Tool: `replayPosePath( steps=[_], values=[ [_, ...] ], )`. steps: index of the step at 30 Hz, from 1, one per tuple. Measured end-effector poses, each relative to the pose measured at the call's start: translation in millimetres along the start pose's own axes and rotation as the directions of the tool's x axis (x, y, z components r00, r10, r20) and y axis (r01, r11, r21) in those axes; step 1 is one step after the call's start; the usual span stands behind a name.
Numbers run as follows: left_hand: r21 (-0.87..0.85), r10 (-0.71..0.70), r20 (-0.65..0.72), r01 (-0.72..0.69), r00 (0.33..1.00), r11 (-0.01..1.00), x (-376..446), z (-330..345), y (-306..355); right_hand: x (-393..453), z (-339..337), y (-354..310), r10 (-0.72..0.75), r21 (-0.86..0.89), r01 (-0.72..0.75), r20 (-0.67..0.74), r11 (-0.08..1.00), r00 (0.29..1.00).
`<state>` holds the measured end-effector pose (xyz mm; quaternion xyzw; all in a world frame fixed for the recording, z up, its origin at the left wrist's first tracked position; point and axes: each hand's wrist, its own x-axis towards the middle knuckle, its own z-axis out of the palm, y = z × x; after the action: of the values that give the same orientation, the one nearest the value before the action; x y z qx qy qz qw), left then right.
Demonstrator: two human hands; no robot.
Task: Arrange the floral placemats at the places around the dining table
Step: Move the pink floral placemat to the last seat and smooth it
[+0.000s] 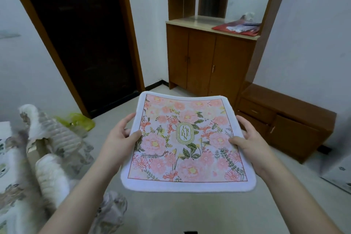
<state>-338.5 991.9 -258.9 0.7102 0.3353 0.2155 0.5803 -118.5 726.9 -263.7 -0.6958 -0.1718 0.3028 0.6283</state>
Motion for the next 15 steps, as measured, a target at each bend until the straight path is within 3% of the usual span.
replayPosePath(
  steps=[4,15],
  values=[
    [-0.034,-0.04,-0.061,0.038,0.997,0.999,26.5,-14.1,3.0,49.0,18.1,-4.3,-0.008,0.063,0.003,0.074,0.998,0.997],
    [-0.034,-0.12,-0.217,0.115,0.969,0.993,129.2,-76.2,-29.4,203.2,106.9,-32.6,0.005,-0.034,0.004,0.259,0.999,0.966]
  ],
)
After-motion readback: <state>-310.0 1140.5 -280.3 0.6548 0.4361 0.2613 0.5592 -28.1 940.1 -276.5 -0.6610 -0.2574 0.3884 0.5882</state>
